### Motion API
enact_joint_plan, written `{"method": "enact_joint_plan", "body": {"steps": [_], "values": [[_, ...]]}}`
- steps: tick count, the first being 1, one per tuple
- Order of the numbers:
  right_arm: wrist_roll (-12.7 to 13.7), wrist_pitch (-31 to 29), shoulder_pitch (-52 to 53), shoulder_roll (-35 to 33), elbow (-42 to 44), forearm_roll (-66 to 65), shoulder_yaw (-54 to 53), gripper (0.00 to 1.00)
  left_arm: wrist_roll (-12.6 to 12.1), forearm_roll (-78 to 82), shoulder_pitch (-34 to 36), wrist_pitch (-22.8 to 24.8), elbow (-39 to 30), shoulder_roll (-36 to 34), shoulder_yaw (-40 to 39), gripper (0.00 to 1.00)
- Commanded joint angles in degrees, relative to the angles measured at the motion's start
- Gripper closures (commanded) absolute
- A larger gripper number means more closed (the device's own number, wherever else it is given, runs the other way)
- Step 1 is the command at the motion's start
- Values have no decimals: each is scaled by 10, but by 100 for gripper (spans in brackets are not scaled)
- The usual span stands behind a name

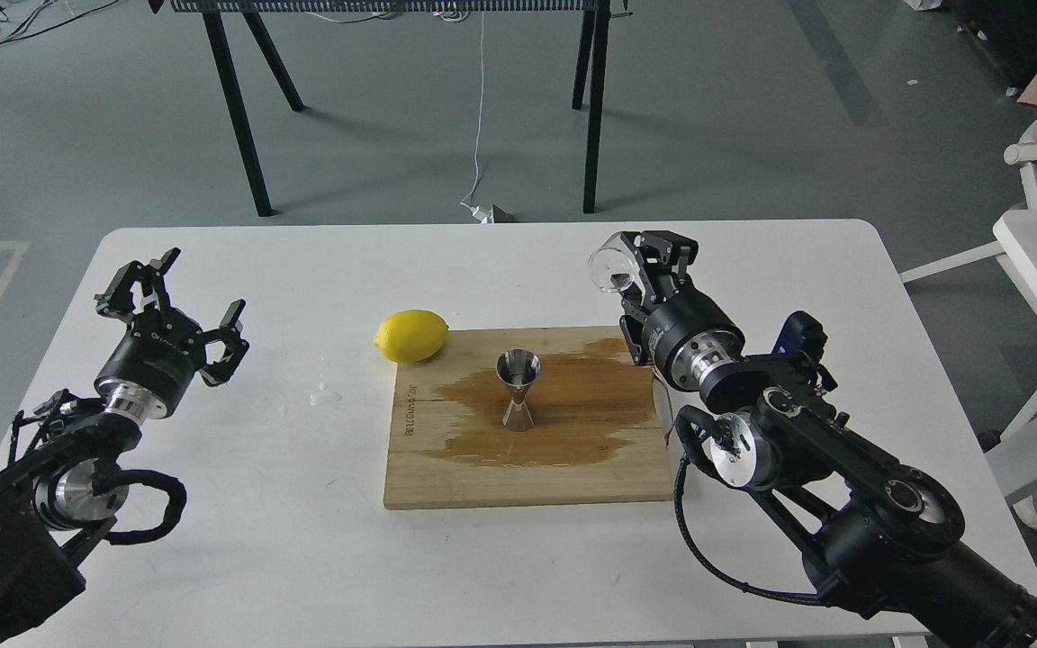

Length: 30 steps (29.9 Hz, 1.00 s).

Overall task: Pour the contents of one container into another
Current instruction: 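Turn the glass upright and carry it back toward its spot, then lower the glass onto the table and open the right gripper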

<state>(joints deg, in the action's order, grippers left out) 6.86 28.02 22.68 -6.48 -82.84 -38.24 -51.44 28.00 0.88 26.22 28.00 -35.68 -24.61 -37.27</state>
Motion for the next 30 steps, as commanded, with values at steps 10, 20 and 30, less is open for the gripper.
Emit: {"method": "enact_joint_plan", "body": {"steps": [10, 20, 30], "values": [[1, 0, -93, 0, 0, 204, -196, 59, 0, 0, 0, 0, 0, 2, 1, 5], [3, 0, -137, 1, 20, 390, -320, 59, 0, 0, 0, 0, 0, 1, 0, 5], [4, 0, -155, 1, 91, 504, -357, 59, 0, 0, 0, 0, 0, 1, 0, 5]]}}
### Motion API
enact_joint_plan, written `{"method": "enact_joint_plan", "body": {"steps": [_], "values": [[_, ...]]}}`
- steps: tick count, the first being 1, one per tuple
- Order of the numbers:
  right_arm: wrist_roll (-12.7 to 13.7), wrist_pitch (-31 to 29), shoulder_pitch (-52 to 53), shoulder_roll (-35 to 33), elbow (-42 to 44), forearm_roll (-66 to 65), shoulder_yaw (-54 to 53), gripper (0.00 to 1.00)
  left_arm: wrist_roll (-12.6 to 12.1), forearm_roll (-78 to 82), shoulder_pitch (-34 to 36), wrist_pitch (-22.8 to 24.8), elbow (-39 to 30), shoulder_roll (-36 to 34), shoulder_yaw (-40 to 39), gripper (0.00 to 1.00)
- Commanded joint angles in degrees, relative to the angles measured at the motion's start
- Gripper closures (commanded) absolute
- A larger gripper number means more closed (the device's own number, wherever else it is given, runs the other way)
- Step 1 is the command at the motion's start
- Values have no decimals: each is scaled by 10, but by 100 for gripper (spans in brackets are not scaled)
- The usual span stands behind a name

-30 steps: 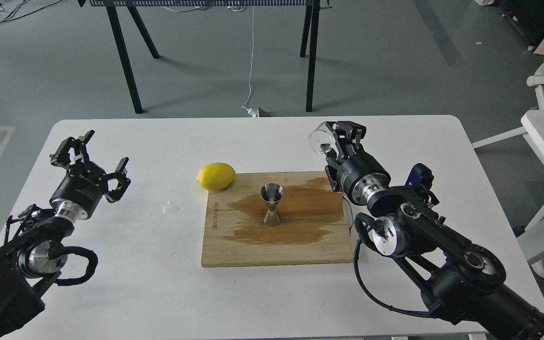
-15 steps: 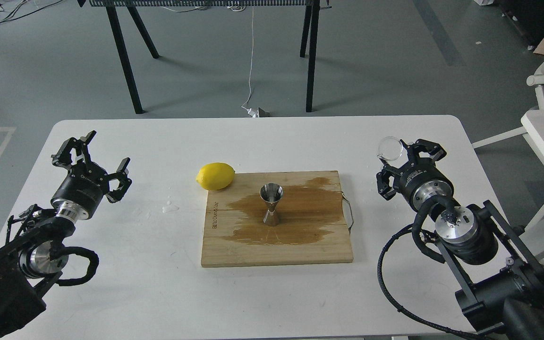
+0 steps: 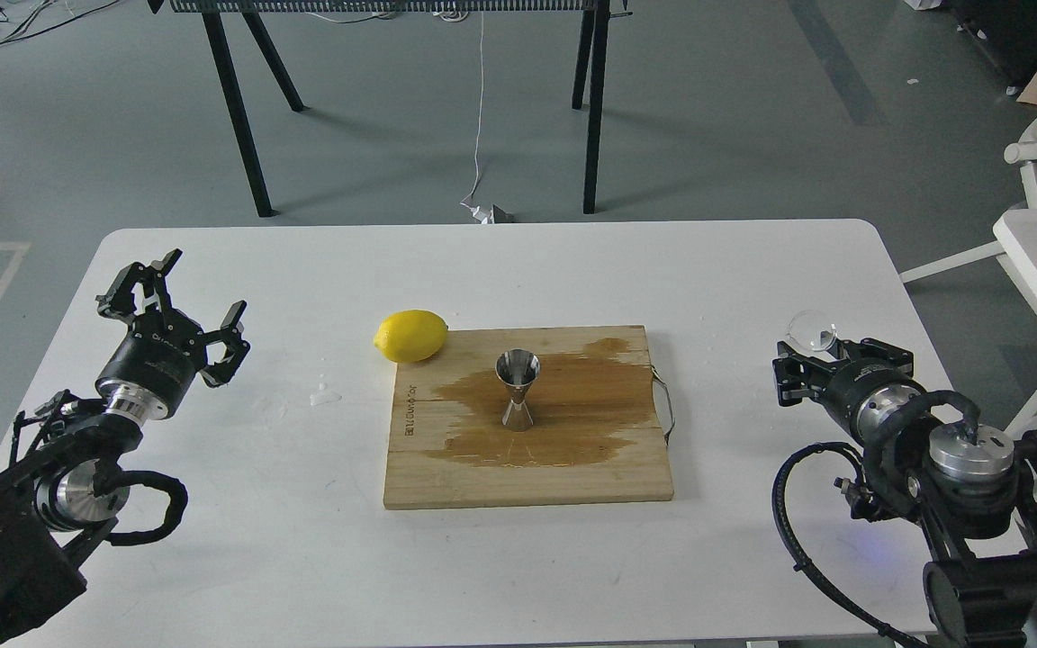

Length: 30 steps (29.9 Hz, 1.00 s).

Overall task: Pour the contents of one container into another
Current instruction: 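Lower the glass onto the table and open the right gripper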

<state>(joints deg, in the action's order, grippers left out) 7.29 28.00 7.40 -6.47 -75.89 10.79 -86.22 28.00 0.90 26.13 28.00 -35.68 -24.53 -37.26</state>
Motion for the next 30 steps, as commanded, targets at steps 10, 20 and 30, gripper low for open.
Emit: {"method": "enact_joint_plan", "body": {"steps": [10, 20, 30], "values": [[3, 0, -14, 1, 68, 44, -17, 59, 0, 1, 0, 0, 0, 0, 0, 5], [4, 0, -15, 1, 72, 44, -16, 54, 0, 1, 0, 0, 0, 1, 1, 5], [4, -1, -13, 1, 84, 44, -10, 49, 0, 1, 0, 0, 0, 1, 1, 5]]}}
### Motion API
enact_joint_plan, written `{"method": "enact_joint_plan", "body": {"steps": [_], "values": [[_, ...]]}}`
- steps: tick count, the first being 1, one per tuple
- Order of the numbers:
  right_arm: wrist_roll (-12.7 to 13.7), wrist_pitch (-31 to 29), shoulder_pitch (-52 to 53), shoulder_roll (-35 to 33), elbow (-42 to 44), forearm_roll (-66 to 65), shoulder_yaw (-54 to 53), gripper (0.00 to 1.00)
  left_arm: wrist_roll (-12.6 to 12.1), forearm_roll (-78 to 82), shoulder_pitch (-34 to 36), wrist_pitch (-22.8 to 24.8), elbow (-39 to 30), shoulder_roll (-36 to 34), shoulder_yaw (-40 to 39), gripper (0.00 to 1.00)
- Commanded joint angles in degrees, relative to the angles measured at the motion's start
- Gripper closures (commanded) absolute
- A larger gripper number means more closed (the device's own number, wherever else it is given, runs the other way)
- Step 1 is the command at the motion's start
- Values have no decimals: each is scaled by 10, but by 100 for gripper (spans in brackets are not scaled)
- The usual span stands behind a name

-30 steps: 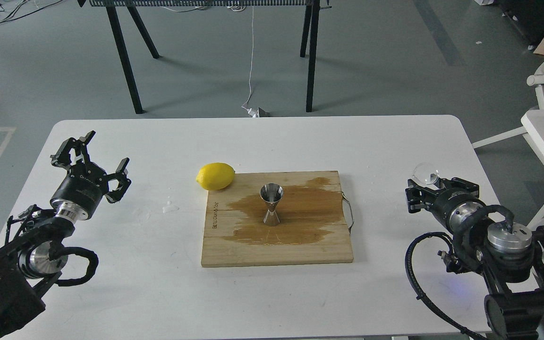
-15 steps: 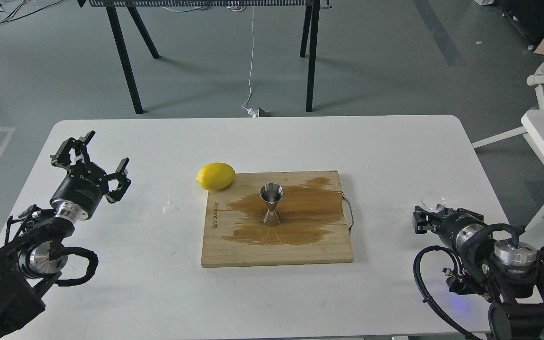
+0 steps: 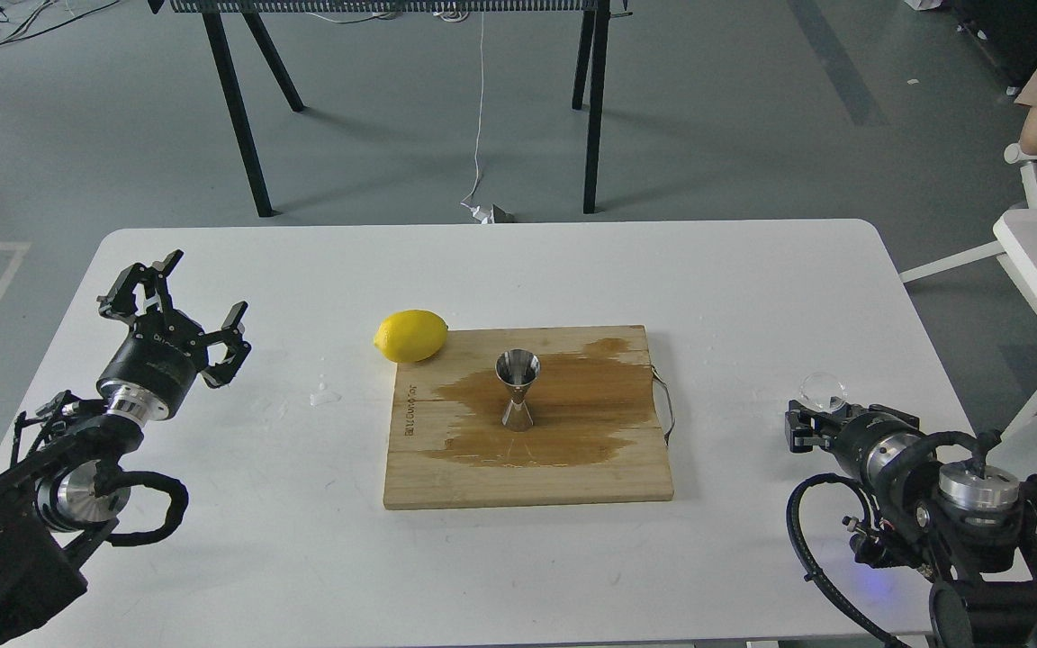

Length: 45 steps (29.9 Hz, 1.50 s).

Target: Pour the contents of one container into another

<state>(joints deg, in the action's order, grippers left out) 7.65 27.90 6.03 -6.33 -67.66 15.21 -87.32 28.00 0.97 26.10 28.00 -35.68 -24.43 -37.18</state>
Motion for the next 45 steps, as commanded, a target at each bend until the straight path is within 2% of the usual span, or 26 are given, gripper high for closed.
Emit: {"method": "enact_joint_plan", "body": {"steps": [1, 14, 22, 33, 45], "values": [[0, -1, 0, 0, 2, -1, 1, 48, 0, 0, 0, 0, 0, 0, 0, 5], [0, -1, 2, -1, 0, 0, 1, 35, 0, 0, 0, 0, 0, 3, 0, 5], [0, 1, -2, -3, -6, 0, 0, 15, 0, 0, 0, 0, 0, 3, 0, 5], [0, -2, -30, -9, -50, 0, 0, 13, 0, 0, 0, 0, 0, 3, 0, 5], [-4, -16, -52, -34, -157, -5, 2, 11, 0, 0, -4, 0, 0, 3, -1, 5]]}}
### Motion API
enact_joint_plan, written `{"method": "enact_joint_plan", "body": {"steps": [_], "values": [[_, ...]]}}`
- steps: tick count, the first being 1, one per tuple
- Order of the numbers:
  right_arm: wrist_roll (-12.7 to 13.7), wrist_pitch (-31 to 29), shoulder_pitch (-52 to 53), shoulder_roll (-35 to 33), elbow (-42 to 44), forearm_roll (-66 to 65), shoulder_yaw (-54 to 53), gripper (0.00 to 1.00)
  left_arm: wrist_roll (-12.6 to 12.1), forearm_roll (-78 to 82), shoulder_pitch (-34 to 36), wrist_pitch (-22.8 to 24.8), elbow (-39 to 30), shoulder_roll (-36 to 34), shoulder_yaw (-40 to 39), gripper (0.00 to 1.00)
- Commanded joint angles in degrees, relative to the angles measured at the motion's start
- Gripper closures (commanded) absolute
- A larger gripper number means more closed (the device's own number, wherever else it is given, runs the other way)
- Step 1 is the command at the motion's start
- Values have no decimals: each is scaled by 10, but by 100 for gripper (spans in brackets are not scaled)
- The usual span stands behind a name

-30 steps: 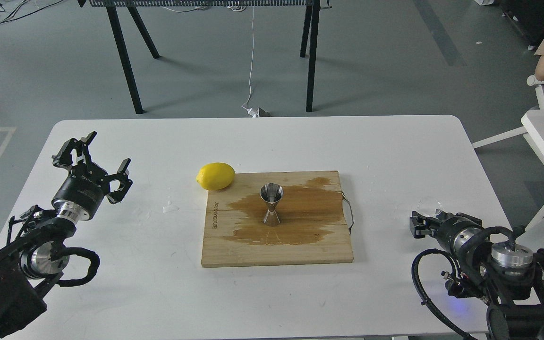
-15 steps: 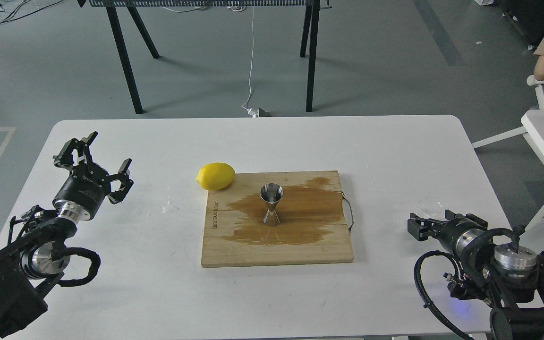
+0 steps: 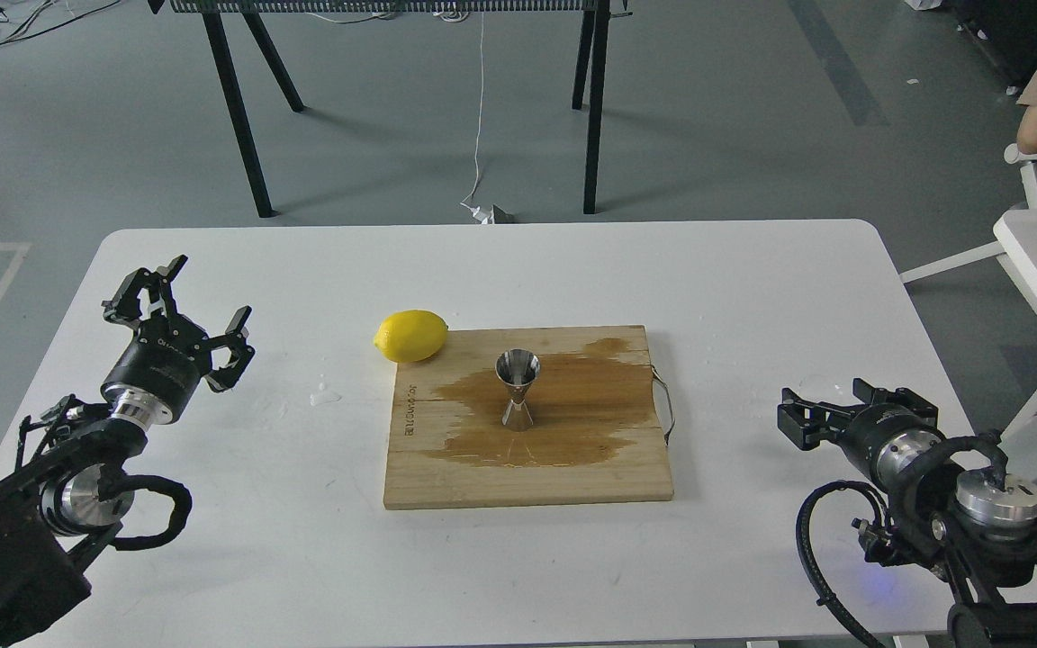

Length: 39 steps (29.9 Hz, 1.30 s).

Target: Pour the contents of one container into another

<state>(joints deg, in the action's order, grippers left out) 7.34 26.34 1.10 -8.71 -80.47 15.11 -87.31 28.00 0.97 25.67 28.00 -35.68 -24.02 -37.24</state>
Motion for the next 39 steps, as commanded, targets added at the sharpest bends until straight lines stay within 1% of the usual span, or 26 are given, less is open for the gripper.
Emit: {"method": "enact_joint_plan", "body": {"steps": [1, 2, 4, 6, 8, 10, 13, 16, 18, 22, 25, 27, 32, 39], "values": [[0, -1, -2, -17, -38, -5, 3, 10, 0, 0, 0, 0, 0, -1, 0, 5], [0, -1, 0, -24, -44, -8, 6, 10, 0, 0, 0, 0, 0, -1, 0, 5], [0, -4, 12, -39, -55, -16, 13, 6, 0, 0, 0, 0, 2, -1, 0, 5], [1, -13, 43, -49, -60, -35, 23, 5, 0, 0, 0, 0, 7, 0, 0, 5], [2, -44, 71, -60, -57, -69, 45, 5, 0, 0, 1, 0, 8, 0, 1, 5], [1, -90, 87, -69, -50, -110, 63, 5, 0, 0, 1, 0, 8, 0, 1, 5], [1, -181, 94, -70, -38, -154, 70, 5, 0, 0, 3, 0, 8, 0, 0, 5], [3, -310, 94, -72, 1, -171, 71, 5, 0, 0, 4, 0, 8, 0, 0, 5], [3, -401, 97, -71, 44, -171, 71, 5, 0, -1, 6, 0, 6, 0, 0, 5], [2, -538, 116, -65, 144, -163, 69, 5, 0, -1, 8, 0, 4, 0, -1, 5], [-2, -543, 122, -61, 206, -160, 63, 4, 0, -1, 9, 0, 4, 0, 0, 5], [-3, -543, 124, -55, 228, -155, 64, 4, 0, -1, 9, 0, 4, 0, -1, 5], [-4, -543, 124, -40, 236, -148, 64, 3, 0, -1, 10, 0, 0, 0, -1, 5], [-3, -543, 124, -39, 239, -148, 62, 3, 0, -1, 10, 0, 0, 13, 0, 5]]}}
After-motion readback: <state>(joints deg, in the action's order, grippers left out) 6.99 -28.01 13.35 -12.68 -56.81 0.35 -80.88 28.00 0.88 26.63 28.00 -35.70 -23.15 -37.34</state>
